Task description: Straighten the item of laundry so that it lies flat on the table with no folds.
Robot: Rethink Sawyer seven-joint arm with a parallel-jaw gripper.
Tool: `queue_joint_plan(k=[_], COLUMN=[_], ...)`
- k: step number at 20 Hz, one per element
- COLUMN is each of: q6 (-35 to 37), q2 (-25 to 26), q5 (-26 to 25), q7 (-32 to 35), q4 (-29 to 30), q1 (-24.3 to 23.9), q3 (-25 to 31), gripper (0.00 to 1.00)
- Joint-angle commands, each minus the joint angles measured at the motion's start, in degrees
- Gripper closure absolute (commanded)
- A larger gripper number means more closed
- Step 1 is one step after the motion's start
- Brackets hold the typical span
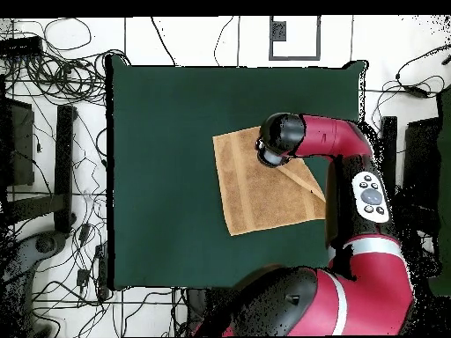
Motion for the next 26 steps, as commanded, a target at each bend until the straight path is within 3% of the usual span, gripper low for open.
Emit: queue_joint_plan(k=[1,16,17,26], q6=[3.46,3.02,3.7,1.26], q2=[4.64,4.37,4.41,4.11], q5=[1.39,3.1,3.66,2.9], q7=[3.72,5.81,6.16,5.12], q4=[-1.95,-1.2,-1.14,-1.83], q1=[2.81,3.5,3.44,3.72], q3=[-0.08,-2.14,-2.18,-4.1], gripper=[0.0,0.0,1.0,1.0])
